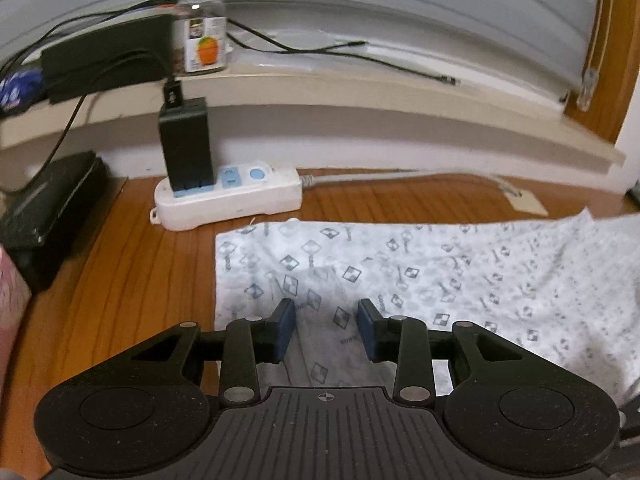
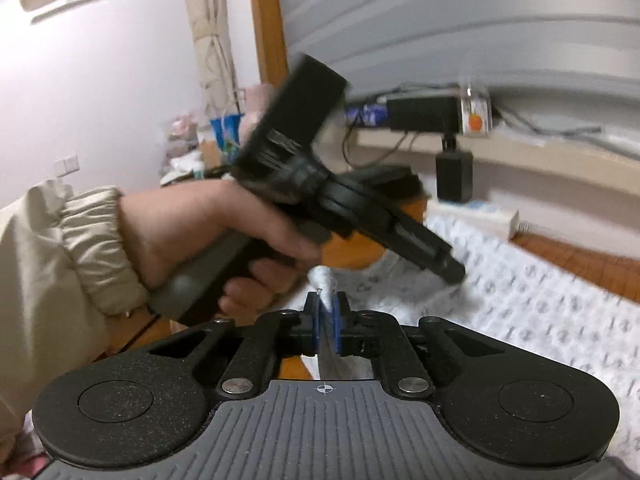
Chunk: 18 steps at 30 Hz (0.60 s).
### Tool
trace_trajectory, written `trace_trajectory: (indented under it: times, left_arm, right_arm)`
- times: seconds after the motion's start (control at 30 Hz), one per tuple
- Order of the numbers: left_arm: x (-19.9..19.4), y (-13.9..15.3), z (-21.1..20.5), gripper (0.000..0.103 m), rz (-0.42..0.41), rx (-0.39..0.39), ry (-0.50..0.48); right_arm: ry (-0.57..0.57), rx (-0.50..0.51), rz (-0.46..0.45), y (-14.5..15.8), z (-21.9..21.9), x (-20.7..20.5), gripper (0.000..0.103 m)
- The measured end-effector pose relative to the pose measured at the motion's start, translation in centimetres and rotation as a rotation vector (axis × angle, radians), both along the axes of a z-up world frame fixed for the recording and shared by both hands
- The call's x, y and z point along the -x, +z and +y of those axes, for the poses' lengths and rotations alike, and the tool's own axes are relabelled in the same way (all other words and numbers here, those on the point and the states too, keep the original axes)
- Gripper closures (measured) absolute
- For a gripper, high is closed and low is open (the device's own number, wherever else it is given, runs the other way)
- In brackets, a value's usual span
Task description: Fold clothes
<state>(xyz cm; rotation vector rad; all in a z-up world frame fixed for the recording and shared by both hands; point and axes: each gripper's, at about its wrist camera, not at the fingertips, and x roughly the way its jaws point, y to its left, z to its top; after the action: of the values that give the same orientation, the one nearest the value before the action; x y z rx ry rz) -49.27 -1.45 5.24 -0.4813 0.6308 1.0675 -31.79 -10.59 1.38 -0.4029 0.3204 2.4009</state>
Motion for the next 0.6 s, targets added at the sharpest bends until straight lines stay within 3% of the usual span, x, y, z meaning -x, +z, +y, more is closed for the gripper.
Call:
trace_trajectory:
  times: [0.07, 0.23, 0.5, 0.6]
  left_arm:
    - [-0.5, 0.1, 0.1, 0.076, 0.036, -0.007, -0.008]
    - [-0.7, -0.1, 0.4, 0.077, 0.082, -0.008, -0.020]
    - [-0.2, -0.3, 0.3, 0.077, 0.048, -0.011, -0.010]
    - [-0.2, -0.1, 0.0, 0.087, 0.041, -0.030, -0.009]
  right_arm:
    - [0.015, 0.020, -0.013, -0.1, 0.0, 0.1, 0.093]
    - [0.064, 0.103, -0.002, -0.3, 0.5, -0.1, 0.089]
    - [0.064, 0.124, -0.064, 0.0, 1.7, 1.1, 0.086]
    - [0.089, 0.142, -0.110, -0.8, 2.0, 1.7, 0.083]
